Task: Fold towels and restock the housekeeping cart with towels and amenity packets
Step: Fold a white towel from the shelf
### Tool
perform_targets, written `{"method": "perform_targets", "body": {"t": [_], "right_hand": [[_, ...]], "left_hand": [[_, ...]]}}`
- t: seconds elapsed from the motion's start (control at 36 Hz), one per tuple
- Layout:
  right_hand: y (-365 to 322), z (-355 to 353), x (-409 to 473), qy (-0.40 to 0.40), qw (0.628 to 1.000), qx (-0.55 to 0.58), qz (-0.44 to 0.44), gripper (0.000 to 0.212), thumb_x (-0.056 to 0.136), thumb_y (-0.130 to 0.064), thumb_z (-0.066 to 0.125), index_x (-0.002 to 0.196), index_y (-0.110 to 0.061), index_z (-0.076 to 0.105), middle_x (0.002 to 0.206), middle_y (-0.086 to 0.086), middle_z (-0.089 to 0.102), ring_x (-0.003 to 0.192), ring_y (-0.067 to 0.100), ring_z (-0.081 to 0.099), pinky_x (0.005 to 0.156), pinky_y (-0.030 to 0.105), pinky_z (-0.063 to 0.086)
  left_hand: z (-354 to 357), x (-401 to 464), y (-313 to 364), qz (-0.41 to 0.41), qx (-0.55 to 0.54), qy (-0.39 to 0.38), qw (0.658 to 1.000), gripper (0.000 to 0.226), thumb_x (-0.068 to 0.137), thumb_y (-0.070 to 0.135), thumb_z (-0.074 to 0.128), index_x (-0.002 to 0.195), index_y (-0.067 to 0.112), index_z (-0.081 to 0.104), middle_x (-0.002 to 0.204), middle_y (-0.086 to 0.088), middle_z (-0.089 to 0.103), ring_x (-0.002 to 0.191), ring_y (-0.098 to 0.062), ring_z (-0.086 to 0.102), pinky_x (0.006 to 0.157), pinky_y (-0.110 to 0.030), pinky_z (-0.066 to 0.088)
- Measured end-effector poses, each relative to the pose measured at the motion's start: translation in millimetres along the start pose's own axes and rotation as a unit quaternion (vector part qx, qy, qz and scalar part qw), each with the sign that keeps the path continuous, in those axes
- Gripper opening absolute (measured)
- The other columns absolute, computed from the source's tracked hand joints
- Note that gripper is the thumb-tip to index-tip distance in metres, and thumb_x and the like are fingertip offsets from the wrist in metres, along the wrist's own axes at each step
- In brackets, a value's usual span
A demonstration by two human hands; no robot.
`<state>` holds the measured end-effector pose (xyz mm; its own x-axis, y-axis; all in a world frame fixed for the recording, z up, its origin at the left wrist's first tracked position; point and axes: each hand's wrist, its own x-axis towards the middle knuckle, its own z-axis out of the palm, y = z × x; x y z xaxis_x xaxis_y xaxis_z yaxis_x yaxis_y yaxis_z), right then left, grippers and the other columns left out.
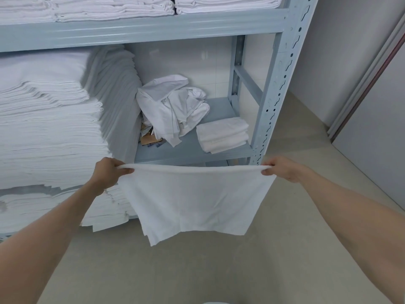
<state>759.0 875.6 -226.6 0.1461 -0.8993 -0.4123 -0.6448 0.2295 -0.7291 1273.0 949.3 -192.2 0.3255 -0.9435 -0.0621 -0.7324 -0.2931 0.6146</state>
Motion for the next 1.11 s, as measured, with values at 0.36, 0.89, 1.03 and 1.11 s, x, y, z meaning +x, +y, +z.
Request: {"method": "perform_targets", "body": {"t": [0.36,0.89,1.03,1.11], "right_hand": [[-9.6,17.7,11.7,0.153,0.972,0.158,0.086,0.031,0.094,-0.021,0.068,0.112,0.003,0.065,0.107,0.015,0.069,0.088,0.027,0.066,0.073,0.032,0.052],[-127.4,111.6,-13.5,0.079,0.977,0.196,-0.041,0.023,0.085,-0.006,0.070,0.087,0.017,0.067,0.084,0.022,0.070,0.058,0.025,0.070,0.049,0.033,0.059],[-147.0,122.3,-16.0,0.033,0.950,0.311,-0.020,0.025,0.085,-0.002,0.071,0.098,0.018,0.063,0.095,0.027,0.068,0.078,0.036,0.073,0.065,0.043,0.062],[-143.3,116.5,-17.6,-0.021,0.919,0.392,-0.024,0.024,0.095,0.000,0.053,0.103,0.021,0.063,0.095,0.036,0.069,0.080,0.043,0.072,0.071,0.041,0.063]], "left_hand": [[15.5,-5.3,1.2,-0.206,-0.242,-0.014,0.948,0.041,0.087,0.022,0.077,0.110,-0.010,0.066,0.093,-0.017,0.068,0.078,-0.034,0.065,0.063,-0.034,0.057],[99.4,-38.1,143.6,0.017,-0.139,-0.095,0.986,0.034,0.094,0.024,0.063,0.066,0.005,0.058,0.067,-0.012,0.047,0.062,-0.019,0.043,0.058,-0.031,0.029],[106.7,-40.0,162.4,0.047,-0.125,-0.106,0.985,0.044,0.097,0.021,0.059,0.057,0.010,0.047,0.055,-0.002,0.040,0.053,-0.016,0.033,0.049,-0.030,0.023],[102.5,-40.0,160.4,0.039,-0.148,-0.125,0.980,0.038,0.101,0.023,0.055,0.078,-0.005,0.068,0.071,-0.009,0.056,0.066,-0.020,0.045,0.060,-0.030,0.033]]}}
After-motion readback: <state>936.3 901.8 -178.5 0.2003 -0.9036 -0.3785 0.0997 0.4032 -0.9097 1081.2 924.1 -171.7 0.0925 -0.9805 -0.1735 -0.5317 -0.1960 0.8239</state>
